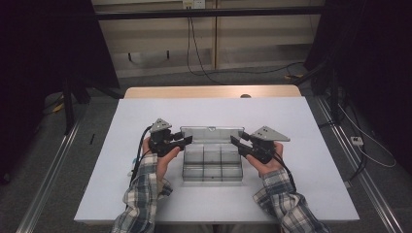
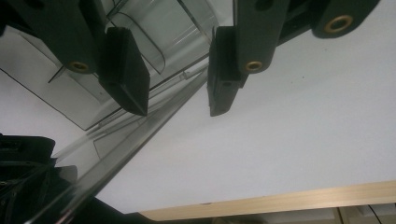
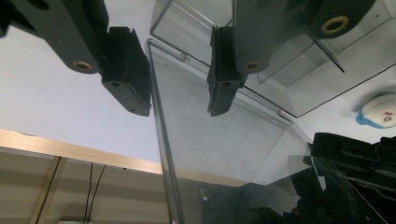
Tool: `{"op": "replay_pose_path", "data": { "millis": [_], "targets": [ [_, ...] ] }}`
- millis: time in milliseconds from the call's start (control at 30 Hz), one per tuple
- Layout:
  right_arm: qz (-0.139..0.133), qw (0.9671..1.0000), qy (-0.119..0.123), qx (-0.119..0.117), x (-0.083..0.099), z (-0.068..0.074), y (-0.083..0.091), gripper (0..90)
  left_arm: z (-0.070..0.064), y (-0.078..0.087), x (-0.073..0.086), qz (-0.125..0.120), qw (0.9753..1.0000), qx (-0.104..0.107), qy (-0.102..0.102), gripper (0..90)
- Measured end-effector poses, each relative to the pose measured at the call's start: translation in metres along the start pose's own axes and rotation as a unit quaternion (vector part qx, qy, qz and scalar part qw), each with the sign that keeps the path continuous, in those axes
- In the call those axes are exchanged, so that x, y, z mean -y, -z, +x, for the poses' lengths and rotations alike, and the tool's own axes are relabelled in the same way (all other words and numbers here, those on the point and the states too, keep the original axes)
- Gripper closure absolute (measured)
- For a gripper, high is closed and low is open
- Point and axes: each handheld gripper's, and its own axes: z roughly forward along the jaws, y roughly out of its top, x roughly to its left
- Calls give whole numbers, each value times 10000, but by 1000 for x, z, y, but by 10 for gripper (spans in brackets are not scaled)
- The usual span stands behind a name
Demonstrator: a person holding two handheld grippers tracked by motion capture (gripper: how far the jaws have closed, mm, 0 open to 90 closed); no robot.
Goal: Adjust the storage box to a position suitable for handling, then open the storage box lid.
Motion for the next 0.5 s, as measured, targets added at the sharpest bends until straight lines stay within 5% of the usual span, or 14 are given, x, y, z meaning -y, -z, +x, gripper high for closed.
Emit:
{"op": "replay_pose_path", "data": {
  "millis": [500],
  "targets": [
    [6,10000,-43,7,-1,-2,-4,595,0,-4,-5,-29,10000,48,20,585]
  ]
}}
